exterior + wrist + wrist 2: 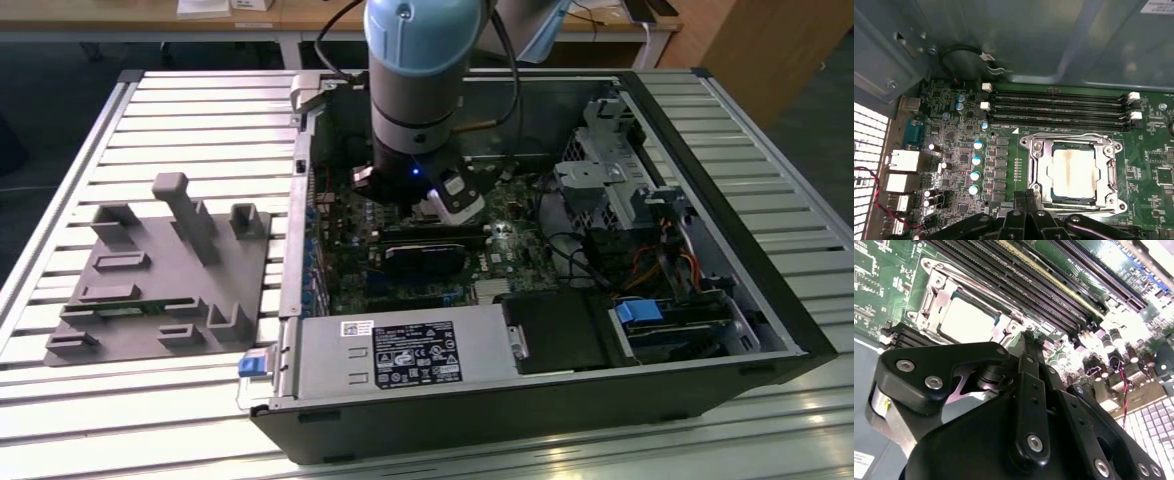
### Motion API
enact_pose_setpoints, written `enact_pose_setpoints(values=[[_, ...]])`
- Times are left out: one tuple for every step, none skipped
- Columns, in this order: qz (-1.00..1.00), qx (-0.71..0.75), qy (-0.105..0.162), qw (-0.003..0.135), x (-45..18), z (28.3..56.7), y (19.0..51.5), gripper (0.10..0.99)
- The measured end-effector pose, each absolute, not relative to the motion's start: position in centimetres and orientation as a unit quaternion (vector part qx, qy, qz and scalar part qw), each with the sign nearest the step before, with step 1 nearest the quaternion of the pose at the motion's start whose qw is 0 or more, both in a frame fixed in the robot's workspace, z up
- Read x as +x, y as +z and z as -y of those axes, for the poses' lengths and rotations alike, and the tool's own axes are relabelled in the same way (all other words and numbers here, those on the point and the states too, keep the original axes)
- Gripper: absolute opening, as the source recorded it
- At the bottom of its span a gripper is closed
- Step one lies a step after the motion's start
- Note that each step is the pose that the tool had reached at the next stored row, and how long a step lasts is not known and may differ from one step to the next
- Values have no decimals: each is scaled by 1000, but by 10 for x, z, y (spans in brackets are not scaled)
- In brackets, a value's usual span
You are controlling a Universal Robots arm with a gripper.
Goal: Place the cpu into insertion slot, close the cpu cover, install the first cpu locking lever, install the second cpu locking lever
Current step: 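Install the second cpu locking lever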
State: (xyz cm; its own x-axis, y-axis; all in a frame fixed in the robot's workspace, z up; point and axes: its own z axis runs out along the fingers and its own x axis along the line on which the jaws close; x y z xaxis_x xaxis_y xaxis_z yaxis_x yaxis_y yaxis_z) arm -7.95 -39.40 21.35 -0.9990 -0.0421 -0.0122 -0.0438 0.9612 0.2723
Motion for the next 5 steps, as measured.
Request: enact_pose_setpoints(values=[[-990,-22,138,3,-79,394,214,106],[-990,-22,138,3,-79,394,214,106],[-990,-22,138,3,-79,394,214,106],[-990,-22,138,3,-79,394,214,106],[-990,-22,138,3,-79,394,215,106]])
